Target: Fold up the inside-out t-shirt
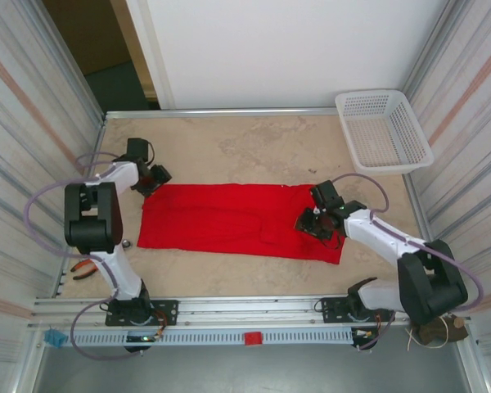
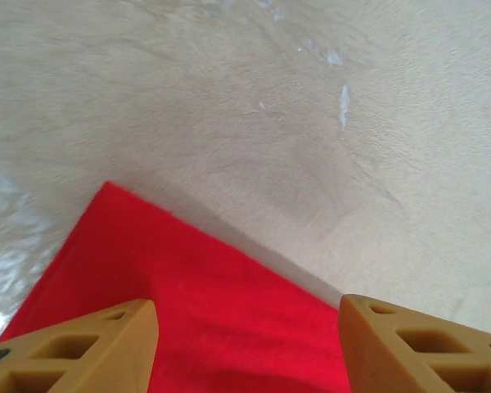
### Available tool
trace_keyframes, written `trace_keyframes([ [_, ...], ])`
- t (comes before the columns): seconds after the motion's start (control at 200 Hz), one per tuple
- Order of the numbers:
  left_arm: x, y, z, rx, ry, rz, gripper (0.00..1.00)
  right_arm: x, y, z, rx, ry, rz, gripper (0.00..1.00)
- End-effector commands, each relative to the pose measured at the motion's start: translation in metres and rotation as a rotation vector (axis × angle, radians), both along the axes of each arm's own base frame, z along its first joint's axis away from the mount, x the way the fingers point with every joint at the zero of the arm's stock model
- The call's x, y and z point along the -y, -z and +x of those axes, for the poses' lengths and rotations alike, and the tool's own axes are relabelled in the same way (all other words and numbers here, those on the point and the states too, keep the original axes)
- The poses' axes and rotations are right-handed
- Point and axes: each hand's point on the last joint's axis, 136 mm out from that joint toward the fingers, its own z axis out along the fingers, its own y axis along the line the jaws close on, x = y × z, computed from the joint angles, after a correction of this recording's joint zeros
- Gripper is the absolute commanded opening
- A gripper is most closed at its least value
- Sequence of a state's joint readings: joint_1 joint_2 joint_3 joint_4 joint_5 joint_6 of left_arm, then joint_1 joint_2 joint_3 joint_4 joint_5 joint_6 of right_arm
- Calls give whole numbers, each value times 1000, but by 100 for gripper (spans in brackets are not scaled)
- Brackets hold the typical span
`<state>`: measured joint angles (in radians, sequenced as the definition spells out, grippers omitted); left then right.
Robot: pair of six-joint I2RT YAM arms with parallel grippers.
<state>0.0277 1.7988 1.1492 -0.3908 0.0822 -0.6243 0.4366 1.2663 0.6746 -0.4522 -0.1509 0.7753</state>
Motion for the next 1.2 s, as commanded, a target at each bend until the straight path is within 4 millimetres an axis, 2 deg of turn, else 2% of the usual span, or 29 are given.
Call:
trace_keyframes([
  [0.0,11,-41,-9,104,32,-26,60,-9,-22,-8,14,-81,35,29],
  [0.135,33,-52,-25,148,66,-89,60,-27,-23,-19,3,-89,136,25],
  [0.22,41,-41,-37,135,65,-122,60,-37,-15,-26,-19,-99,153,21],
  [0.291,43,-27,-46,110,58,-134,60,-38,-3,-32,-48,-84,148,20],
  [0.381,44,-8,-55,73,48,-151,60,-23,21,-42,-105,-27,105,17],
  [0.466,45,6,-62,40,45,-155,60,-5,35,-45,-130,33,74,18],
  [0.541,43,12,-65,25,41,-146,60,8,38,-44,-135,71,59,18],
  [0.606,42,14,-65,22,39,-144,60,13,31,-42,-129,79,64,18],
  [0.656,41,9,-63,33,44,-145,60,10,18,-38,-101,57,89,19],
  [0.736,41,-4,-57,61,64,-135,60,12,-15,-24,-10,35,98,21],
  [0.807,41,-20,-53,91,82,-125,60,26,-39,-11,60,67,78,26],
  [0.857,42,-31,-50,114,94,-126,60,41,-47,-1,87,108,60,35],
  [0.917,47,-42,-49,134,110,-138,60,59,-47,9,83,159,48,50],
  [1.017,58,-57,-50,164,147,-144,60,87,-37,25,67,234,18,66],
  [1.197,85,-72,-54,194,234,-172,60,123,-5,47,11,328,16,71],
])
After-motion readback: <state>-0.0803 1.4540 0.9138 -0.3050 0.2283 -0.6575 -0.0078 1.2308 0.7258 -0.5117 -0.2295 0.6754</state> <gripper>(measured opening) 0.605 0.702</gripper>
